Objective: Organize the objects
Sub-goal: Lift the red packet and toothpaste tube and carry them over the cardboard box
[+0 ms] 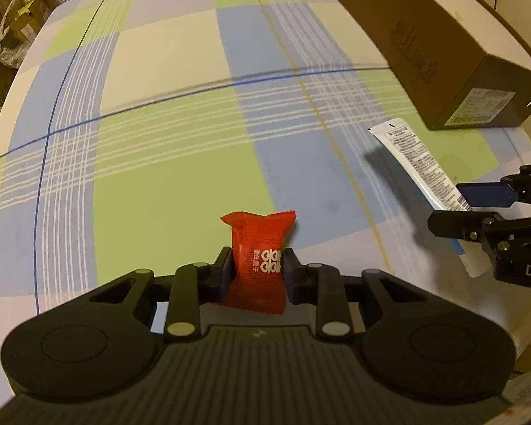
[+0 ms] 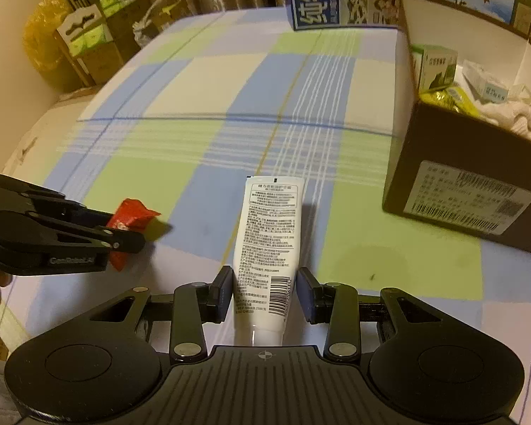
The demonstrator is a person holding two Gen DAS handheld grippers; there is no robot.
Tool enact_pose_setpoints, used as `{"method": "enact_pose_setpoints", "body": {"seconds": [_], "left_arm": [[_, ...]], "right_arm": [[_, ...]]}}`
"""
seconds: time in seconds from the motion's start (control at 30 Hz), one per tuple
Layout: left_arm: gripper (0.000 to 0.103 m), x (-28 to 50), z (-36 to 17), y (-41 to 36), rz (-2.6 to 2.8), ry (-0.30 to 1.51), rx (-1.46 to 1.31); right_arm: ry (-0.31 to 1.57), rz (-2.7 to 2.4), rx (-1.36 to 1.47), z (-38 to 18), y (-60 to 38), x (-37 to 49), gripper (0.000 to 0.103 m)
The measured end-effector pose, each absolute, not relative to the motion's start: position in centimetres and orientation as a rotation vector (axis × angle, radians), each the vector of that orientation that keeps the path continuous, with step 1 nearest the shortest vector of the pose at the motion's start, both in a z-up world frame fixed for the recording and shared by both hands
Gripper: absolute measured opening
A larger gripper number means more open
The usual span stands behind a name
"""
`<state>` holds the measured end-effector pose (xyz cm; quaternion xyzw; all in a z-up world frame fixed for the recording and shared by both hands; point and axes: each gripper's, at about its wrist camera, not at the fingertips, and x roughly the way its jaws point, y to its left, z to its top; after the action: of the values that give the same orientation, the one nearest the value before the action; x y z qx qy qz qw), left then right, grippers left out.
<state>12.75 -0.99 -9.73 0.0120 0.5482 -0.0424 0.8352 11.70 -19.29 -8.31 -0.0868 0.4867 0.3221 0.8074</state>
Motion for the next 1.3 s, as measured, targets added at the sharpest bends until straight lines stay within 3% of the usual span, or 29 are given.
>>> {"method": "enact_pose_setpoints", "body": {"seconds": [0.77,1.3], "left_arm": [[0.024,16.5,-0.3,-9.2,-0.243,0.944,-0.026],[0.024,22.6,2.5,-17.8,-0.309,0.843,0.026]], "right_arm": [[0.857,0.696,-0.039,0.3,-28.3,14.3,0.036],[0.743,0.558,-0.032,4.3,-36.1,21.7,0.036]]}}
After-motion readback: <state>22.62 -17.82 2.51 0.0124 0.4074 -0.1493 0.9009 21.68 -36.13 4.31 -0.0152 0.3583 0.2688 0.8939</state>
